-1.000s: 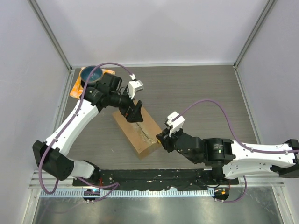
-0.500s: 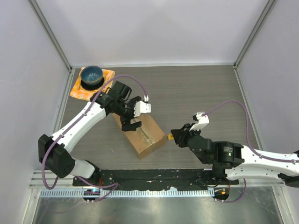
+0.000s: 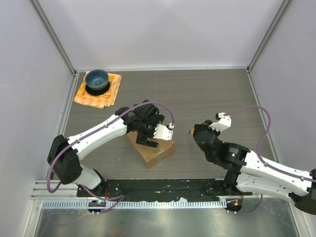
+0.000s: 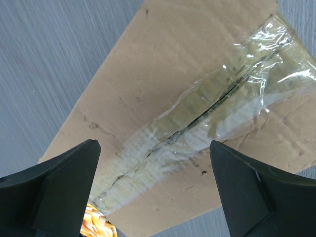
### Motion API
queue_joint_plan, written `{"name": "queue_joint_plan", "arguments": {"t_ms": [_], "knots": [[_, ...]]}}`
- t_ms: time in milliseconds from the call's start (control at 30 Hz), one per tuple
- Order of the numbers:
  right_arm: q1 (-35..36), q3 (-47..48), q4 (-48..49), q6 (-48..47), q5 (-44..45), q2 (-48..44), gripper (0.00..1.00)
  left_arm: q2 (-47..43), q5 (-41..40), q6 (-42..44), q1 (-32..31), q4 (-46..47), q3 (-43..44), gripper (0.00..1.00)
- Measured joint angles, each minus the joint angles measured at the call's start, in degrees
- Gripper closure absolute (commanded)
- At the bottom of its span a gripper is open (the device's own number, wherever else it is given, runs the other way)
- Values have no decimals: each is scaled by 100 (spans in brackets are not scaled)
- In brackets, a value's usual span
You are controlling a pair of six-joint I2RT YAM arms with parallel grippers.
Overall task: Unpack the express box
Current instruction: Adjust the express box at the center of the board.
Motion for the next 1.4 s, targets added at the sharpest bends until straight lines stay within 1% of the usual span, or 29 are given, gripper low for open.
{"name": "queue_joint_plan", "arguments": {"t_ms": [100,233,333,433,600,867,900,933,1000,1033,1067,1100,1300,1333,1400], "knots": [[-656,22,468,-225,-170,468,99,7,-122,-11,-146,105,-96,0],[-1700,-13,1462,-356,-999,1279,99,11,-398,-76,-352,363,-181,0],[-2114,-15,2063,-363,-1453,1744,99,4,-699,-114,-533,636,-382,0],[-2227,-13,2507,-363,-1781,1978,99,-7,-1091,-179,-754,901,-651,0],[-2433,-15,3156,-352,-2343,2192,99,-70,-1609,-249,-990,1394,-866,0],[-2507,-13,3816,-267,-3112,2675,99,-4,-2013,-481,-1147,2094,-994,1],[-2507,-15,3856,-256,-3200,2723,99,7,-2055,-492,-1165,2168,-1025,3],[-2507,-15,3875,-251,-3272,2756,99,20,-2114,-496,-1178,2234,-1062,9],[-2507,-52,3919,-238,-3370,2767,99,50,-2212,-505,-1204,2282,-1078,17],[-2507,-90,3963,-238,-3403,2758,99,61,-2247,-518,-1211,2315,-1075,26],[-2507,-131,3987,-238,-3423,2745,99,74,-2280,-531,-1224,2363,-1071,31],[-2507,-175,3993,-236,-3436,2728,99,85,-2304,-564,-1228,2393,-1058,33],[-2507,-455,4011,-236,-3539,2643,99,166,-2540,-809,-1226,2439,-984,42],[-2507,-476,4011,-238,-3545,2643,99,166,-2568,-828,-1226,2439,-981,46],[-2514,-511,4011,-240,-3550,2625,99,166,-2634,-872,-1226,2439,-984,50]]}}
